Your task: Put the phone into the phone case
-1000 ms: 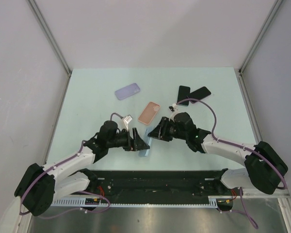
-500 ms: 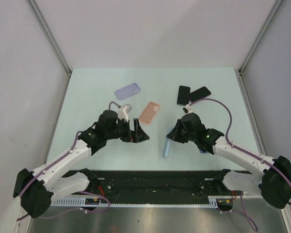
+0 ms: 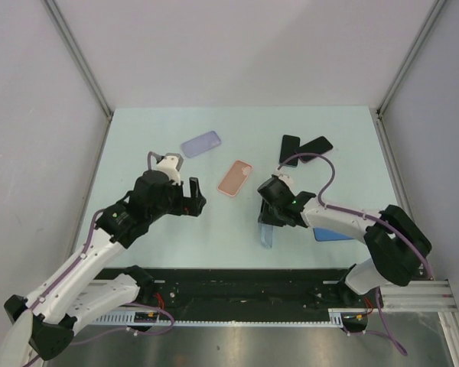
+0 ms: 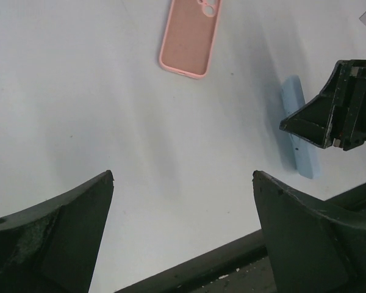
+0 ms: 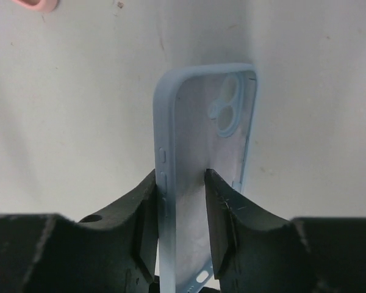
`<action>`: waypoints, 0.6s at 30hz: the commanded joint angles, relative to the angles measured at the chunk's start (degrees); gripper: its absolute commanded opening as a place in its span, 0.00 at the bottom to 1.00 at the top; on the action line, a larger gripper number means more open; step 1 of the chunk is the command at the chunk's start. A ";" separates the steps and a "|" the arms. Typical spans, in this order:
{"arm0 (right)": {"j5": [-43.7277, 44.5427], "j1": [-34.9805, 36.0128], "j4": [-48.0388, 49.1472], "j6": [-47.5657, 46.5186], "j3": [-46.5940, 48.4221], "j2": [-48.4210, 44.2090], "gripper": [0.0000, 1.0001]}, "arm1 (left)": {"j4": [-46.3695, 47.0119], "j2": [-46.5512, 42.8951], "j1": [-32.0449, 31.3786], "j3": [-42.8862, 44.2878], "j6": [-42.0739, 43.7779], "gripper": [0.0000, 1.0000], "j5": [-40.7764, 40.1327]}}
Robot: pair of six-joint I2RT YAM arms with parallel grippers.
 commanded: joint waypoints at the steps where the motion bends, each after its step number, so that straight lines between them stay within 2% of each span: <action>1: 1.49 0.36 3.11 2.49 5.46 4.60 0.39 | -1.69 -3.19 0.04 -0.93 1.63 1.00 -6.77; 6: 2.64 -0.86 3.28 -0.14 6.61 2.94 0.52 | -2.04 -3.64 0.04 -1.10 1.37 1.00 -7.40; 9: 1.41 -4.02 4.33 -4.18 7.23 2.33 0.61 | -2.39 -3.38 0.04 -0.93 1.19 1.00 -7.66; 12: 2.63 -8.94 5.83 -10.15 7.84 1.71 0.69 | -2.48 -3.55 0.04 -0.75 1.63 1.00 -7.40; 13: 3.16 -10.52 5.57 -11.13 8.19 1.62 0.78 | -2.48 -3.64 0.13 -0.93 1.72 1.00 -7.31; 14: 3.77 -14.10 5.48 -12.09 8.63 1.71 0.82 | -2.40 -3.99 0.04 -0.84 1.63 1.00 -7.14; 18: 11.21 -20.64 8.10 -15.24 11.79 4.77 0.87 | -2.13 -4.34 0.04 -1.10 1.81 1.00 -5.73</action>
